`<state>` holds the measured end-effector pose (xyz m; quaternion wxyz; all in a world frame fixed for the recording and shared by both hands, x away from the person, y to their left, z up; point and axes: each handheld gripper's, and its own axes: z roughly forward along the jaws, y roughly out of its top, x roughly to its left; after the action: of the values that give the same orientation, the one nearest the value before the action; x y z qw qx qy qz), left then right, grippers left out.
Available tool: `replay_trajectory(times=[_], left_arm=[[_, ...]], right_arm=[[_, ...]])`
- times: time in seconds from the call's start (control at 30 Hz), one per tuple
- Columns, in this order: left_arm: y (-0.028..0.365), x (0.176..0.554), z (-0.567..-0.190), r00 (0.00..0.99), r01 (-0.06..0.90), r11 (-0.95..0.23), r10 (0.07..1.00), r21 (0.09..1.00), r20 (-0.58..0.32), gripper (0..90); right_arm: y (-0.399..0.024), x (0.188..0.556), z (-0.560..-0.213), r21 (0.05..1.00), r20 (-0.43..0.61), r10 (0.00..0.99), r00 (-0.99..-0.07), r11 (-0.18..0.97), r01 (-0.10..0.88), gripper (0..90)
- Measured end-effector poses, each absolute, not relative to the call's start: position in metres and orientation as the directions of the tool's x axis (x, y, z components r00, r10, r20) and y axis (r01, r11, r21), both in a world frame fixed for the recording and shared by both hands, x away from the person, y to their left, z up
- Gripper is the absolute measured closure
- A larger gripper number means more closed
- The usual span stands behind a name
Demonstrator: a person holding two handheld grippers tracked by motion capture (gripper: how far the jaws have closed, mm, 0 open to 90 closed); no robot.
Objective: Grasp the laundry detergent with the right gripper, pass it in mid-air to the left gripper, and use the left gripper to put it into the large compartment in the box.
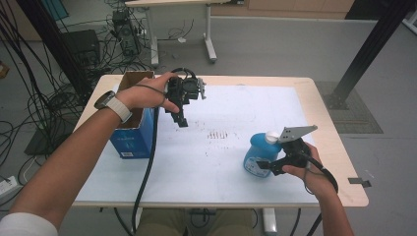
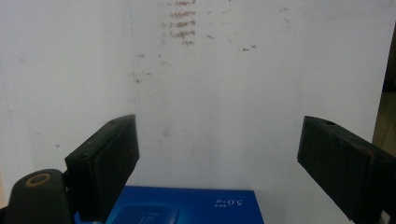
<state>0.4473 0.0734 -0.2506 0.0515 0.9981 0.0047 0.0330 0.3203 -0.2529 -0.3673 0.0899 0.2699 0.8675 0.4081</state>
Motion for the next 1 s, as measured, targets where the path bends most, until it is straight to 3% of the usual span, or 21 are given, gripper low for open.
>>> replay_trajectory(times=[1.0], left_arm=[[0.0731, 0.4479, -0.253, 0.998, 0.01, -0.995, 0.016, 0.104, 0.061, 13.0]], right_arm=[[-0.2503, 0.3214, -0.3761, 0.79, 0.066, 0.526, -0.848, 0.492, 0.367, 25.9]])
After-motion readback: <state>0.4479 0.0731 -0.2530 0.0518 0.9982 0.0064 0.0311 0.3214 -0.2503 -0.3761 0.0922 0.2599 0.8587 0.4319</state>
